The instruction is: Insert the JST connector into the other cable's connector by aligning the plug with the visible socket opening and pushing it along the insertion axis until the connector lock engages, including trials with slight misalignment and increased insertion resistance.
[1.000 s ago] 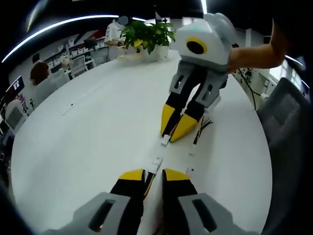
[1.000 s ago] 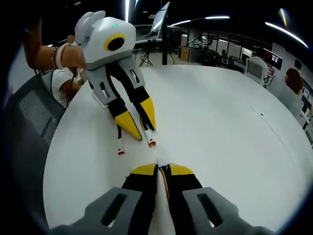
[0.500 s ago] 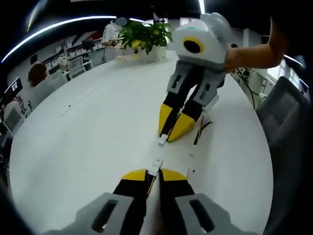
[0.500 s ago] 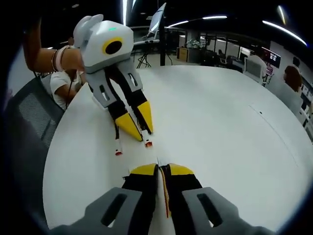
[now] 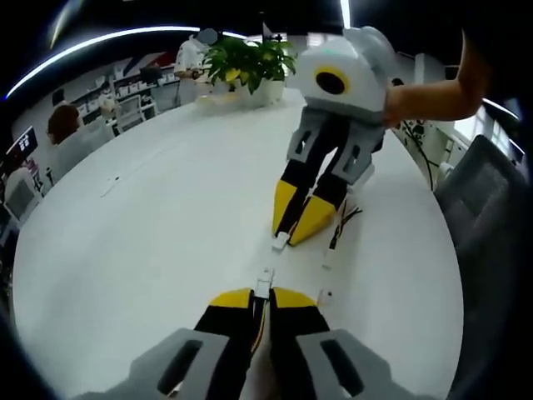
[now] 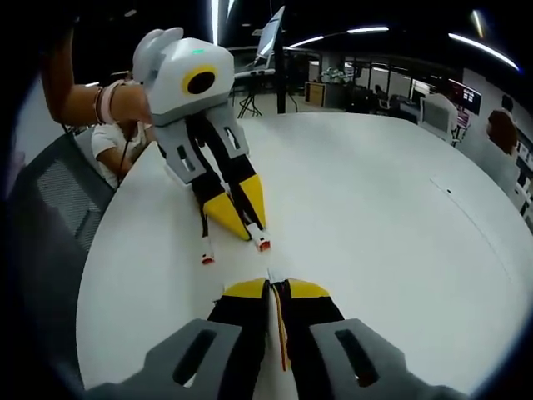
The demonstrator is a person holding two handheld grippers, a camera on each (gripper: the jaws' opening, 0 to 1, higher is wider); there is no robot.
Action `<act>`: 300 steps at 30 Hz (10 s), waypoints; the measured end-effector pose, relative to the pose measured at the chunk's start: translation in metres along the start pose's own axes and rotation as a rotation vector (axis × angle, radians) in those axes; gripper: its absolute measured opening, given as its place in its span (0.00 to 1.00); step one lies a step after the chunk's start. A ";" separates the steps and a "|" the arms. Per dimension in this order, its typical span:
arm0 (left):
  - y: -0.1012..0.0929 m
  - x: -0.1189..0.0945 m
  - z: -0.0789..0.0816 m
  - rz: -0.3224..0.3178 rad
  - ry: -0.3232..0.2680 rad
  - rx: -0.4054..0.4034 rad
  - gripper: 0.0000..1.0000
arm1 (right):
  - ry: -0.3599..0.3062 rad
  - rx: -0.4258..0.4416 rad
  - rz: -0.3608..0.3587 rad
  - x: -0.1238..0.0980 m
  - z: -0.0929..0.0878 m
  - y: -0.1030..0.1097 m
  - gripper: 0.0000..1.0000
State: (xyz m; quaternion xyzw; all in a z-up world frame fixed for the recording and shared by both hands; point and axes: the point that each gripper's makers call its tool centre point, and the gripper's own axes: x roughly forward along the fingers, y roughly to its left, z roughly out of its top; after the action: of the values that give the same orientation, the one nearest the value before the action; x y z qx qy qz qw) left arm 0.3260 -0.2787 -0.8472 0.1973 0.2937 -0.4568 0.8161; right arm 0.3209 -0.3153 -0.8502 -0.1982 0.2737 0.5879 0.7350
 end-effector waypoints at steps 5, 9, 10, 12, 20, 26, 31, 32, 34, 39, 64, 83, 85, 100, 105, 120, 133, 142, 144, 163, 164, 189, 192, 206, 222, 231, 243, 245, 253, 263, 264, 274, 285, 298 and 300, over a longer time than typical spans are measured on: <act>-0.001 0.000 0.000 -0.008 -0.009 0.007 0.01 | 0.005 -0.015 0.002 0.000 0.000 0.001 0.04; -0.004 -0.004 0.002 -0.012 -0.011 0.020 0.01 | 0.004 -0.029 0.012 -0.004 0.002 0.006 0.04; -0.005 -0.005 0.003 -0.014 -0.017 0.014 0.01 | 0.001 -0.034 0.013 -0.005 0.003 0.007 0.04; -0.008 -0.007 0.008 -0.017 -0.031 0.028 0.01 | -0.003 -0.041 0.014 -0.007 0.006 0.008 0.04; -0.008 -0.015 0.019 0.005 -0.030 0.111 0.01 | -0.014 -0.089 0.003 -0.020 0.018 0.009 0.04; -0.009 -0.018 0.027 0.000 -0.029 0.139 0.00 | -0.041 -0.105 -0.010 -0.026 0.030 0.007 0.04; -0.009 -0.018 0.032 -0.009 -0.029 0.155 0.00 | -0.065 -0.102 -0.009 -0.026 0.038 0.007 0.04; -0.009 -0.017 0.033 -0.009 -0.025 0.164 0.00 | -0.069 -0.103 -0.007 -0.026 0.039 0.007 0.04; -0.009 -0.016 0.033 -0.009 -0.021 0.169 0.00 | -0.070 -0.104 -0.004 -0.025 0.040 0.008 0.04; -0.011 -0.013 0.036 -0.018 -0.023 0.176 0.00 | -0.064 -0.119 0.000 -0.025 0.039 0.009 0.04; -0.019 -0.017 0.045 -0.045 -0.030 0.272 0.01 | 0.023 -0.198 0.036 -0.024 0.024 0.010 0.04; -0.029 -0.014 0.047 -0.085 -0.024 0.370 0.01 | 0.070 -0.249 0.085 -0.023 0.014 0.015 0.04; -0.030 -0.013 0.047 -0.091 -0.026 0.367 0.01 | 0.071 -0.250 0.089 -0.024 0.014 0.015 0.04; -0.029 -0.013 0.051 -0.109 -0.071 0.355 0.01 | 0.043 -0.241 0.090 -0.030 0.018 0.013 0.03; -0.030 -0.013 0.052 -0.113 -0.083 0.354 0.01 | 0.040 -0.225 0.087 -0.032 0.019 0.013 0.03; -0.027 -0.013 0.051 -0.107 -0.079 0.343 0.01 | 0.009 -0.219 0.097 -0.033 0.026 0.014 0.03; -0.020 -0.017 0.055 -0.091 -0.103 0.270 0.00 | -0.032 -0.173 0.089 -0.034 0.037 0.012 0.02; -0.024 -0.015 0.053 -0.096 -0.089 0.291 0.00 | -0.027 -0.183 0.099 -0.031 0.035 0.013 0.02; -0.023 -0.015 0.053 -0.096 -0.086 0.293 0.00 | -0.025 -0.179 0.099 -0.031 0.035 0.012 0.02; -0.010 0.007 0.037 -0.137 -0.030 0.228 0.01 | -0.031 -0.094 0.085 -0.011 0.020 -0.002 0.04; -0.011 0.007 0.036 -0.139 -0.029 0.231 0.01 | -0.032 -0.090 0.087 -0.010 0.019 -0.001 0.04; -0.009 0.019 0.019 -0.145 -0.012 0.097 0.12 | -0.054 -0.034 0.091 0.006 0.014 0.005 0.04; -0.012 0.021 0.021 -0.150 -0.013 0.112 0.12 | -0.047 -0.049 0.088 0.009 0.014 0.006 0.04; -0.005 0.014 0.019 -0.118 -0.009 0.101 0.14 | -0.069 -0.068 0.053 0.006 0.020 0.001 0.17; -0.012 -0.026 0.027 -0.086 -0.083 0.052 0.14 | -0.126 -0.049 0.070 -0.027 0.027 0.017 0.14; -0.030 -0.041 0.028 -0.078 -0.076 0.074 0.14 | -0.123 -0.028 0.079 -0.036 0.021 0.035 0.11; -0.044 -0.040 0.007 -0.096 -0.041 0.096 0.16 | -0.115 -0.039 0.083 -0.030 0.013 0.044 0.11; -0.043 -0.038 0.005 -0.094 -0.055 0.088 0.15 | -0.121 -0.040 0.082 -0.027 0.013 0.043 0.10; -0.046 -0.036 0.004 -0.091 -0.082 0.083 0.14 | -0.114 -0.059 0.088 -0.019 0.007 0.044 0.09; -0.046 -0.028 -0.004 -0.098 -0.114 0.027 0.09 | -0.099 -0.071 0.071 -0.017 -0.006 0.038 0.06; -0.047 -0.028 -0.005 -0.099 -0.113 0.029 0.09 | -0.098 -0.073 0.071 -0.017 -0.006 0.038 0.06; -0.044 -0.024 -0.007 -0.091 -0.128 0.028 0.05 | -0.086 -0.066 0.088 -0.013 -0.009 0.041 0.06; -0.045 -0.022 -0.008 -0.098 -0.113 0.062 0.03 | -0.084 -0.060 0.080 -0.010 -0.010 0.039 0.05; -0.046 -0.019 -0.013 -0.122 -0.118 0.064 0.01 | -0.102 -0.029 0.074 -0.011 -0.010 0.038 0.04; -0.046 -0.019 -0.012 -0.126 -0.118 0.067 0.01 | -0.101 -0.021 0.072 -0.011 -0.010 0.038 0.04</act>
State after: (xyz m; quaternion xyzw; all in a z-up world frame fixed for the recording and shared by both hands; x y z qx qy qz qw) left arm 0.2746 -0.2827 -0.8466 0.1784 0.2415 -0.5276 0.7947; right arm 0.2804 -0.3211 -0.8499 -0.1660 0.2371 0.6261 0.7240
